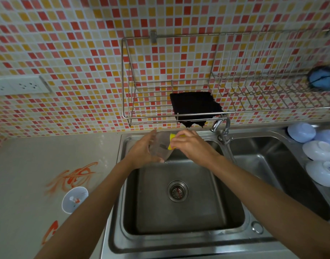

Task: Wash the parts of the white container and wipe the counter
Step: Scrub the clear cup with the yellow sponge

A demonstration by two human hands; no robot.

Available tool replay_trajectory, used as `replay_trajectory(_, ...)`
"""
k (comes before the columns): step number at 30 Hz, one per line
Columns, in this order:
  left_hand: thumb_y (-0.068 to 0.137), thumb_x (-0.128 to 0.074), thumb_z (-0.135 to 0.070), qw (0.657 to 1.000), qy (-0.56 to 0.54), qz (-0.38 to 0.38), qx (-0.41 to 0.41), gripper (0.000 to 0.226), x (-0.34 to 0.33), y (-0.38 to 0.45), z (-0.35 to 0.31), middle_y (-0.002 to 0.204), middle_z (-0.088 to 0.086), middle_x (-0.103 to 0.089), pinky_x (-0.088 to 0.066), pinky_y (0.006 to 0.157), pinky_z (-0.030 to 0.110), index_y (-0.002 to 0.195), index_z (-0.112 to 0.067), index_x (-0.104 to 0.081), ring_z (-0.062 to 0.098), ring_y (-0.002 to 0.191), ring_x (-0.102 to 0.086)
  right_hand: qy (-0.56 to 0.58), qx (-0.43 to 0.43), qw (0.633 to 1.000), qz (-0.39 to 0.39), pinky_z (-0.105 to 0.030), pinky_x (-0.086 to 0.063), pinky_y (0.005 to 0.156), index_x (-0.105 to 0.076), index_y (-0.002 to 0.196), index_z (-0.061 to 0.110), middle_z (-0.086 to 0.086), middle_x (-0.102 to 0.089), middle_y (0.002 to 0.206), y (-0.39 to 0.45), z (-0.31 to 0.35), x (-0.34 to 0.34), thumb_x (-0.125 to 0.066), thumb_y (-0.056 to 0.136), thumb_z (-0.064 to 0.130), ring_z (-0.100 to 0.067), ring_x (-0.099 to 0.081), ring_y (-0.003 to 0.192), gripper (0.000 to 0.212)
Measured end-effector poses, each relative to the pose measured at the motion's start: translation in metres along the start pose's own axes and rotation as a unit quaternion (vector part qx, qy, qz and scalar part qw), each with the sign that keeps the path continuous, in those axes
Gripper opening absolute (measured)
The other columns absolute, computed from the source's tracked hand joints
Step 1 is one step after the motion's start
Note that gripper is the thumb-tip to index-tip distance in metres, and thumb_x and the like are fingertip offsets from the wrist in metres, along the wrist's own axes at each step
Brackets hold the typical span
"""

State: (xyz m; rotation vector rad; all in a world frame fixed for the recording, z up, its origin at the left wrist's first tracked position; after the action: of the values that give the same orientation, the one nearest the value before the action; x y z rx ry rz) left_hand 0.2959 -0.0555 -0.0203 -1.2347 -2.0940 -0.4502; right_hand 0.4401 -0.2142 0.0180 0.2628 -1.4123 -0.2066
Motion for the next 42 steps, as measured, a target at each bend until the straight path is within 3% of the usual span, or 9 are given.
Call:
replay_trajectory(6,0.059,-0.091,-0.031,0.999,0.037,-0.019,-0.001,0.092,-0.001,0.001,-0.002,0.138,-0.004,-0.05,-0.052,0.093,0.034,0.137,-0.024,-0.043,0.015,0.121,-0.051,0.015,-0.005,1.0,-0.003,-0.042,-0.05,0.083,-0.073,0.1,0.016,0.007,-0.072,0.101,-0.002,-0.002,-0.001,-0.079,0.073,0.003,-0.025,-0.058,0.103,0.03)
replay_trajectory(9,0.06,-0.09,-0.034,0.996,0.074,-0.05,-0.016,0.089,-0.005,-0.001,-0.002,0.135,-0.006,-0.053,-0.052,0.094,0.034,0.135,-0.025,-0.043,0.013,0.12,-0.052,0.106,-0.077,0.991,0.016,-0.033,-0.045,0.094,-0.072,0.11,0.017,0.005,-0.07,0.11,0.0,0.001,-0.003,-0.068,0.085,0.005,-0.018,-0.051,0.107,0.029)
replay_trajectory(12,0.065,-0.086,-0.041,0.987,0.108,-0.098,-0.071,0.082,-0.01,-0.004,-0.005,0.13,-0.005,-0.056,-0.051,0.092,0.037,0.131,-0.026,-0.042,0.015,0.118,-0.052,0.184,-0.164,0.968,0.039,-0.029,-0.041,0.096,-0.068,0.12,0.02,-0.002,-0.066,0.112,0.003,0.016,-0.007,-0.056,0.093,0.012,-0.015,-0.051,0.109,0.03)
replay_trajectory(17,0.068,-0.083,-0.041,0.968,0.156,-0.134,-0.143,0.073,-0.01,-0.005,-0.01,0.126,0.002,-0.059,-0.051,0.081,0.031,0.127,-0.018,-0.047,0.02,0.118,-0.052,0.193,-0.179,0.963,0.061,-0.031,-0.041,0.098,-0.068,0.119,0.014,-0.007,-0.068,0.115,0.004,0.03,-0.01,-0.052,0.095,0.011,-0.02,-0.053,0.11,0.029)
replay_trajectory(24,0.064,-0.087,-0.028,0.948,0.209,-0.154,-0.184,0.079,-0.012,-0.005,-0.017,0.129,0.006,-0.059,-0.055,0.082,0.034,0.131,-0.011,-0.048,0.024,0.119,-0.051,0.121,-0.155,0.974,0.112,-0.041,-0.044,0.091,-0.072,0.093,0.012,-0.005,-0.067,0.093,0.007,0.029,-0.012,-0.05,0.088,0.003,-0.021,-0.048,0.102,0.024)
replay_trajectory(29,0.067,-0.086,-0.033,0.948,0.217,-0.156,-0.174,0.082,-0.01,-0.012,-0.006,0.135,0.006,-0.055,-0.056,0.083,0.038,0.135,-0.012,-0.044,0.023,0.126,-0.048,0.153,-0.173,0.969,0.088,-0.017,-0.031,0.093,-0.069,0.118,0.017,-0.003,-0.064,0.115,0.0,0.022,0.001,-0.048,0.091,0.0,-0.015,-0.048,0.111,0.039)
replay_trajectory(33,0.069,-0.085,-0.03,0.942,0.224,-0.152,-0.196,0.082,-0.012,-0.007,-0.009,0.138,0.007,-0.053,-0.055,0.089,0.038,0.136,-0.011,-0.043,0.023,0.127,-0.047,0.105,-0.109,0.986,0.076,-0.037,-0.039,0.101,-0.069,0.116,0.021,0.004,-0.068,0.113,0.001,0.035,-0.016,-0.051,0.088,0.003,-0.016,-0.047,0.111,0.038)
replay_trajectory(37,0.068,-0.085,-0.037,0.945,0.225,-0.153,-0.179,0.082,-0.011,-0.014,0.001,0.139,0.006,-0.052,-0.054,0.087,0.035,0.136,-0.01,-0.046,0.021,0.126,-0.046,0.133,-0.153,0.977,0.069,-0.036,-0.042,0.1,-0.069,0.118,0.025,-0.003,-0.063,0.116,-0.004,0.025,-0.01,-0.052,0.09,0.006,-0.017,-0.051,0.111,0.038)
replay_trajectory(42,0.069,-0.085,-0.034,0.947,0.216,-0.153,-0.184,0.081,-0.013,-0.011,-0.003,0.14,0.006,-0.05,-0.054,0.088,0.037,0.136,-0.012,-0.045,0.021,0.128,-0.044,0.076,-0.082,0.991,0.074,-0.039,-0.039,0.099,-0.066,0.122,0.024,0.011,-0.068,0.116,-0.001,0.043,-0.014,-0.054,0.088,0.005,-0.015,-0.047,0.11,0.041)
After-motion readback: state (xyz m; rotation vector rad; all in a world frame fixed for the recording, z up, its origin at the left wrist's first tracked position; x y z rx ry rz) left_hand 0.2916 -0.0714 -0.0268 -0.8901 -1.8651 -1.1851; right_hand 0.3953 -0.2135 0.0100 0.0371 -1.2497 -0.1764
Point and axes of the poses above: each hand's wrist, its own y-axis towards the middle knuckle, its own x-axis out of the back of the hand, z = x × y, the point moved 1 cm from there along y, towards the middle knuckle
